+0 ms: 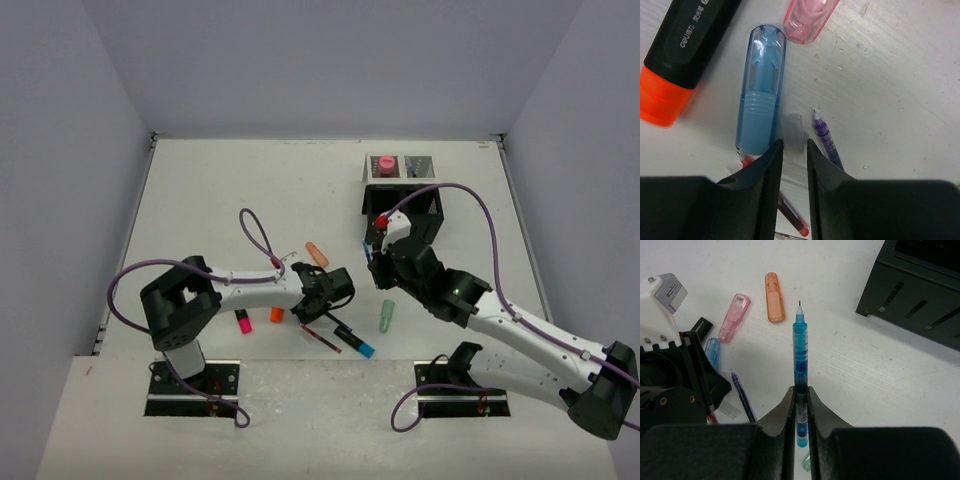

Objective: Sort the stationery into containers
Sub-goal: Close the pen cap on the pen.

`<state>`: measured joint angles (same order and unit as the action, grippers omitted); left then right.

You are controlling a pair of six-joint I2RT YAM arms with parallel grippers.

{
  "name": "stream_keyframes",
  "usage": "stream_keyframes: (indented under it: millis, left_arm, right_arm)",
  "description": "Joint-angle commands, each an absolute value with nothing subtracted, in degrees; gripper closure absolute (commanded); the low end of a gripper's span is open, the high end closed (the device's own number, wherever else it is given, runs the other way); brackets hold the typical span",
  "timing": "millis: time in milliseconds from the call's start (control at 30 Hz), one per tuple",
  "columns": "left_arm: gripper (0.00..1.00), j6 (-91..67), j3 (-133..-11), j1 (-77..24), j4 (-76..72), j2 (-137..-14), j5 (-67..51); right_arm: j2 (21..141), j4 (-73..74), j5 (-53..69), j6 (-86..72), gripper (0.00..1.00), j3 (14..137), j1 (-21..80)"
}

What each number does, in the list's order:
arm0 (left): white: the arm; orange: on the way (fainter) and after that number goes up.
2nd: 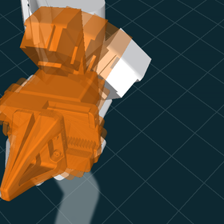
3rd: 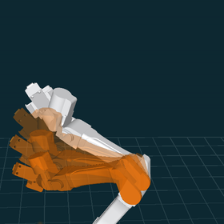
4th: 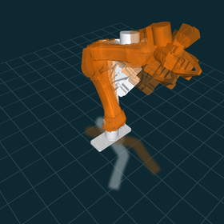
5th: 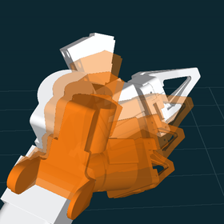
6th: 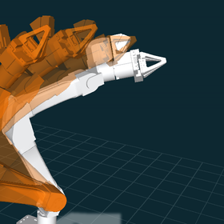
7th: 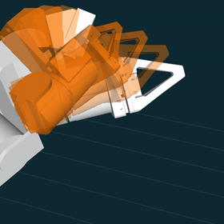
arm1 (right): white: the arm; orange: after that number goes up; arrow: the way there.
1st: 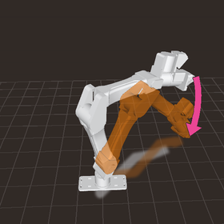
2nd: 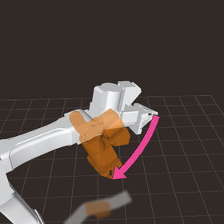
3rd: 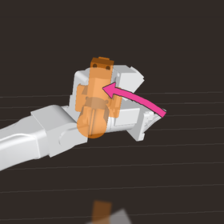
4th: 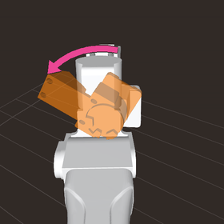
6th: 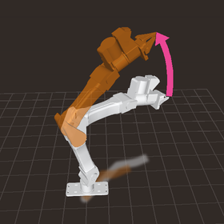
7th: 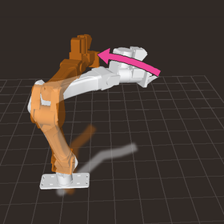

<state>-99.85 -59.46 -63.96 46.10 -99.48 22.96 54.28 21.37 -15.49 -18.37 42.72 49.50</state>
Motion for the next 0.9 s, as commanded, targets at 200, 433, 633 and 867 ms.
stream_keyframes:
  millis: [200, 433, 633, 867]
  left_arm:
    - [0.90, -96.9, -56.4, -62.0, 40.5, -100.7, 20.3]
    - [1.00, -92.7, -56.5, -61.0, 39.4, -96.2, 21.5]
    - [1.00, -90.4, -56.8, -61.1, 43.8, -86.4, 26.9]
    - [1.00, -75.9, -59.9, -60.5, 44.7, -70.0, 40.7]
  right_arm:
    - [54.7, 18.9, -14.7, -17.7, 1.00, 42.9, 49.5]
    - [52.1, 15.5, -10.8, -17.3, 1.00, 41.4, 49.5]
    - [43.9, 9.8, -4.1, -17.3, 1.00, 36.7, 49.5]
    - [42.3, 0.7, 5.2, -19.0, 1.00, 33.9, 49.6]
